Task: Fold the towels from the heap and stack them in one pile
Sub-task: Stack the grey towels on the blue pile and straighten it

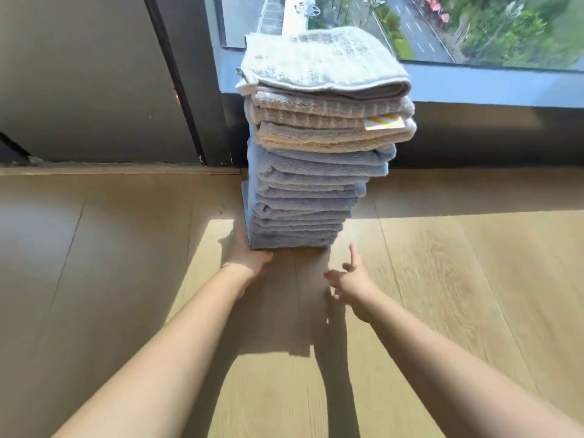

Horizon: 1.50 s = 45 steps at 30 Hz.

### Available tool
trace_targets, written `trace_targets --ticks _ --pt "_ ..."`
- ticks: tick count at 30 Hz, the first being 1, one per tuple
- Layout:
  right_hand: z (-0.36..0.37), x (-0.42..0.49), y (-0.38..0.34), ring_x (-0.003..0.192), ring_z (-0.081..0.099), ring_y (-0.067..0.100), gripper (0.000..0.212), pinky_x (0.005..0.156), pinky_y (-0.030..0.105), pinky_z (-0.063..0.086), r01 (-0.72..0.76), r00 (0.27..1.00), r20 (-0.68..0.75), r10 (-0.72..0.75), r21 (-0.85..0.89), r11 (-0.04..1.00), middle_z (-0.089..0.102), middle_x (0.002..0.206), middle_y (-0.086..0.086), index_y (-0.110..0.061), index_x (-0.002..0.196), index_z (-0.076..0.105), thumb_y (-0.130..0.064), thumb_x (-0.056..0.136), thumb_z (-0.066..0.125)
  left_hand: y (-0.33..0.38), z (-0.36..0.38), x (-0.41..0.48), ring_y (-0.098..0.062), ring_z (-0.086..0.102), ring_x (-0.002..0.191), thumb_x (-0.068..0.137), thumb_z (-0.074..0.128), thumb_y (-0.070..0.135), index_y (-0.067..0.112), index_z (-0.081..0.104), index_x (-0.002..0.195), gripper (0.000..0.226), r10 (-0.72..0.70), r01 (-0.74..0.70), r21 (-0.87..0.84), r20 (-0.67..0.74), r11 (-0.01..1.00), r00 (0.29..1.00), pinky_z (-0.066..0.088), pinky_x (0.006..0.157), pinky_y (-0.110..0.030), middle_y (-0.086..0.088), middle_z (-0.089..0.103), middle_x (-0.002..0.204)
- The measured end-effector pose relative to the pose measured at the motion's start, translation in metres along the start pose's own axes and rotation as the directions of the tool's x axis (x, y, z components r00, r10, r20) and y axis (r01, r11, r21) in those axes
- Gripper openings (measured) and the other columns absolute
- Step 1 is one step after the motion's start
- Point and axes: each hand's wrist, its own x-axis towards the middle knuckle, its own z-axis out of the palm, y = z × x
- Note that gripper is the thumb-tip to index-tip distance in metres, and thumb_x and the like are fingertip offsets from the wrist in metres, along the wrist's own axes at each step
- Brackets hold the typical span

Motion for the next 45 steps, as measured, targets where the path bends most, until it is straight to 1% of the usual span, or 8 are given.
trace_targets --ticks 8,15,19,24,33,39,42,45 --pt "-0.015 0.034 -0.042 0.124 0.043 0.03 0.056 0.102 0.05 0.039 -0.047 0.974 0.227 0.024 0.095 0.994 0.045 0.133 0.012 -0.017 0.133 0.041 0.014 0.086 0.034 -0.005 0.016 0.011 -0.021 0.038 0.125 0.084 0.04 -0.017 0.028 0.031 0.14 0.072 -0.163 0.166 -0.331 0.038 0.929 0.986 0.04 0.089 -0.036 0.002 0.035 0.145" --pt "-0.012 0.054 -0.054 0.075 0.044 0.022 0.031 0.083 0.032 0.046 -0.041 0.983 0.184 0.014 0.147 0.988 0.044 0.083 0.009 -0.007 0.083 0.05 0.017 0.083 0.03 -0.001 0.027 0.026 -0.017 0.035 0.123 0.084 0.035 -0.017 0.027 0.034 0.133 0.066 -0.166 0.173 -0.298 0.048 0.939 0.985 0.042 0.09 -0.033 0.001 0.035 0.141" --pt "-0.025 0.056 -0.063 0.087 0.055 0.032 0.021 0.098 0.046 0.044 -0.018 0.978 0.203 0.037 -0.097 0.995 0.05 0.091 0.028 0.007 0.106 0.051 0.006 0.087 0.042 0.005 0.018 0.028 -0.015 0.037 0.112 0.086 0.045 -0.009 0.03 0.036 0.132 0.061 -0.199 0.207 -0.172 0.061 0.963 0.978 0.046 0.089 -0.035 0.006 0.038 0.124" --pt "-0.044 0.036 -0.076 0.113 0.05 0.015 0.078 0.095 0.035 0.044 0.383 0.923 -0.016 -0.384 -0.021 0.923 0.043 0.127 -0.002 -0.018 0.143 0.022 -0.021 0.077 0.063 0.022 0.007 0.011 -0.018 0.032 0.136 0.083 0.066 0.01 0.018 0.011 0.147 0.085 0.094 -0.083 0.055 -0.243 0.995 0.965 0.03 0.11 -0.033 0.006 0.033 0.142" --pt "-0.016 0.029 -0.123 0.113 0.052 0.035 0.031 0.09 0.035 0.043 0.379 0.897 0.06 -0.439 -0.614 0.692 0.058 0.121 0.021 0.002 0.118 0.053 -0.016 0.094 0.047 0.092 -0.006 0.021 -0.024 0.057 0.11 0.086 0.056 0.01 0.021 0.039 0.136 0.054 0.414 -0.32 0.333 -0.266 0.887 0.87 0.042 0.083 -0.025 -0.002 0.063 0.115" --pt "-0.057 0.011 -0.117 0.121 0.05 0.015 0.071 0.096 0.026 0.047 0.497 0.859 0.1 -0.502 0.069 0.865 0.051 0.131 0.006 -0.017 0.134 0.031 0.006 0.076 0.065 0.095 -0.025 0.0 -0.006 0.044 0.125 0.061 0.077 0.025 0.002 0.017 0.141 0.103 0.61 -0.597 0.156 -0.051 0.787 0.791 0.042 0.099 -0.028 0.0 0.049 0.129" --pt "-0.073 -0.001 -0.129 0.136 0.034 0.007 0.11 0.108 0.027 0.033 0.62 0.783 0.024 -0.622 0.062 0.782 0.024 0.153 -0.001 -0.023 0.147 -0.003 -0.012 0.069 0.074 0.111 -0.036 -0.018 -0.004 0.021 0.139 0.063 0.082 0.032 0.025 -0.003 0.147 0.119 0.588 -0.579 0.108 -0.072 0.808 0.806 0.023 0.115 -0.037 0.015 0.02 0.15" --pt "-0.06 -0.013 -0.149 0.103 0.058 -0.006 0.077 0.097 0.02 0.045 0.66 0.749 0.105 -0.655 -0.018 0.751 0.059 0.117 -0.008 -0.01 0.139 0.028 -0.01 0.077 0.072 0.13 -0.036 -0.024 0.007 0.034 0.123 0.077 0.072 0.015 0.025 0.004 0.148 0.099 0.609 -0.603 0.089 -0.088 0.793 0.788 0.031 0.104 -0.008 0.025 0.033 0.129"
